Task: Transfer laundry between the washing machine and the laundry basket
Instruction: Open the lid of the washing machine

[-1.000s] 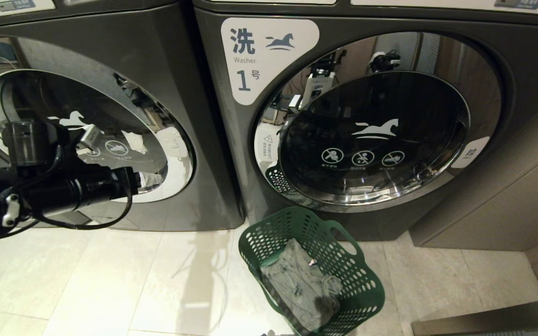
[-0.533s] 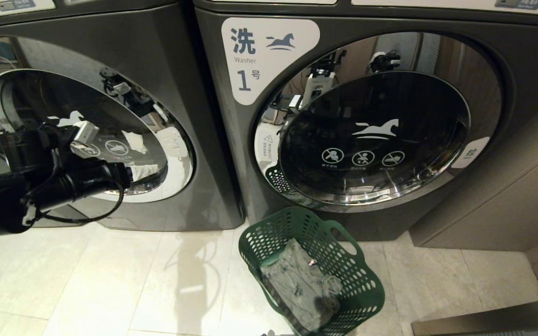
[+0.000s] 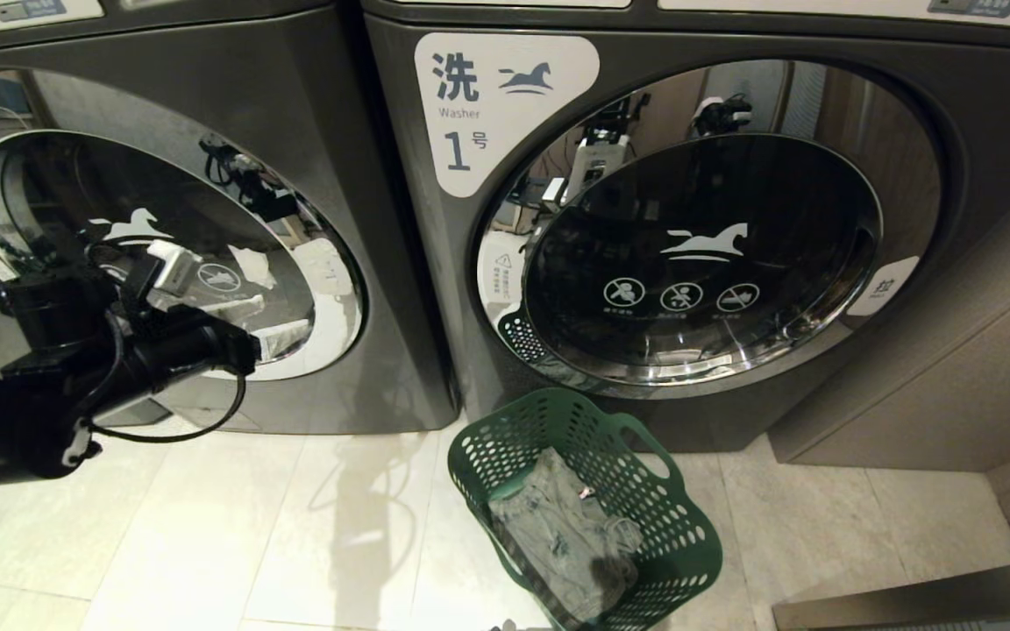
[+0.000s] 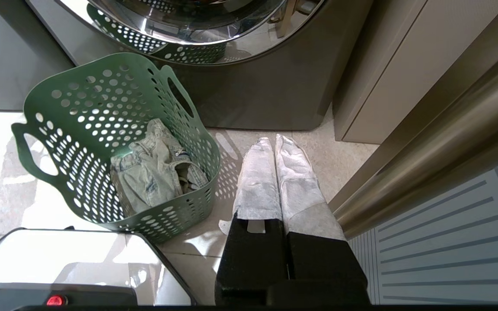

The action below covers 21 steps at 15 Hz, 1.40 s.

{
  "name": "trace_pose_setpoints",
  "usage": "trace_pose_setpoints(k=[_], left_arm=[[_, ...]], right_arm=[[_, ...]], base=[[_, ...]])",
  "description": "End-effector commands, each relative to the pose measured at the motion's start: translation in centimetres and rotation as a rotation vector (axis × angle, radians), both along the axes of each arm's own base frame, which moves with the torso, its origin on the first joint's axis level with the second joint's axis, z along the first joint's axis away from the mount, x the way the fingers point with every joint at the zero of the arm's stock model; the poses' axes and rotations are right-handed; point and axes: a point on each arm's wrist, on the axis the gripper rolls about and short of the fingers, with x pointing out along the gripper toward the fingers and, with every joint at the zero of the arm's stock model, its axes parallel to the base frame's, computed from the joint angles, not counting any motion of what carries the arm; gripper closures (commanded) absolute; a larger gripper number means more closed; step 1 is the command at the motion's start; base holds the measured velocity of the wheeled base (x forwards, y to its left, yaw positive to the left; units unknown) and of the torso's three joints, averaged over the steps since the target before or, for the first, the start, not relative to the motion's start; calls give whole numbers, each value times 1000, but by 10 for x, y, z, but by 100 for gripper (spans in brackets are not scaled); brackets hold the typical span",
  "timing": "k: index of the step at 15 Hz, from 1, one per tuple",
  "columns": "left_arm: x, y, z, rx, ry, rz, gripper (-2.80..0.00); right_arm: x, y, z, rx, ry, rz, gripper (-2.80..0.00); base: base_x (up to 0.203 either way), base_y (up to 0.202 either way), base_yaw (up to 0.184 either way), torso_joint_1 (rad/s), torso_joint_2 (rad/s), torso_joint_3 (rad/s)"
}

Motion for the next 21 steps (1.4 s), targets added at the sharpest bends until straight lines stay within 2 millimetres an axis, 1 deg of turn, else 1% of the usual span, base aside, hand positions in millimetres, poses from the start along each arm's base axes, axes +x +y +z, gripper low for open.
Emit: trace_pose_setpoints(k=[1, 2, 5, 6, 10, 11, 13, 15, 17, 18, 21], left_arm=[[-5, 2, -6, -3, 22, 5, -280], [-7, 5, -7, -5, 30, 12, -280], [-15, 12, -2, -7, 26, 35, -280], [-21, 17, -4, -6, 36, 54, -280], [-31, 35, -9, 1, 22, 114, -280], [-31, 38, -5, 5, 3, 125, -280], [-33, 47, -6, 10, 9, 192, -280], [-31, 48, -10, -1, 25, 209, -280], [-29, 45, -10, -26, 33, 185, -280], [-26, 43, -12, -49, 42, 135, -280], [-10, 44, -11, -92, 27, 15, -280]], right_arm=[[0, 0, 0, 0, 0, 0, 0], [0, 0, 0, -1, -2, 0, 0], [0, 0, 0, 0, -1, -1, 0], [0, 0, 0, 0, 0, 2, 0], [0, 0, 0, -1, 0, 0, 0], [0, 0, 0, 0, 0, 2, 0], [0, 0, 0, 0, 0, 0, 0], [0, 0, 0, -1, 0, 1, 0], [0, 0, 0, 0, -1, 0, 0], [0, 0, 0, -1, 1, 0, 0], [0, 0, 0, 0, -1, 1, 0]], base=[[0, 0, 0, 0, 0, 0], [0, 0, 0, 0, 0, 0], [0, 0, 0, 0, 0, 0], [0, 0, 0, 0, 0, 0], [0, 0, 0, 0, 0, 0], [0, 0, 0, 0, 0, 0], [0, 0, 0, 0, 0, 0], [0, 0, 0, 0, 0, 0], [0, 0, 0, 0, 0, 0], [0, 0, 0, 0, 0, 0], [0, 0, 0, 0, 0, 0]])
